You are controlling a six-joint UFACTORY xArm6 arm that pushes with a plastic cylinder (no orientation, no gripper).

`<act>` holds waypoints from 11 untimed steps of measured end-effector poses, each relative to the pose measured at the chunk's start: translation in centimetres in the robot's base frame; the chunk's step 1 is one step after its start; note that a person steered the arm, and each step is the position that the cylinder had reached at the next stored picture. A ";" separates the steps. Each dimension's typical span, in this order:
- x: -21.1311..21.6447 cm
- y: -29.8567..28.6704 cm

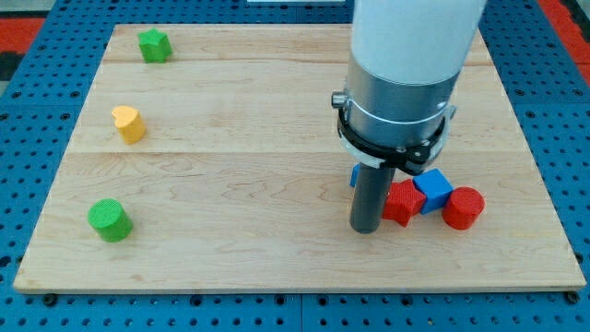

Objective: Push the green circle to the bottom left of the yellow hexagon

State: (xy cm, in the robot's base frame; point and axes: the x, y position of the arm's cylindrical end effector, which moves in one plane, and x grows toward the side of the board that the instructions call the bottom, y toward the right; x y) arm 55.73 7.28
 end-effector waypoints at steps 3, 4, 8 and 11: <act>5.3 -27.2; 1.3 -32.8; 2.9 -19.5; 1.4 -7.9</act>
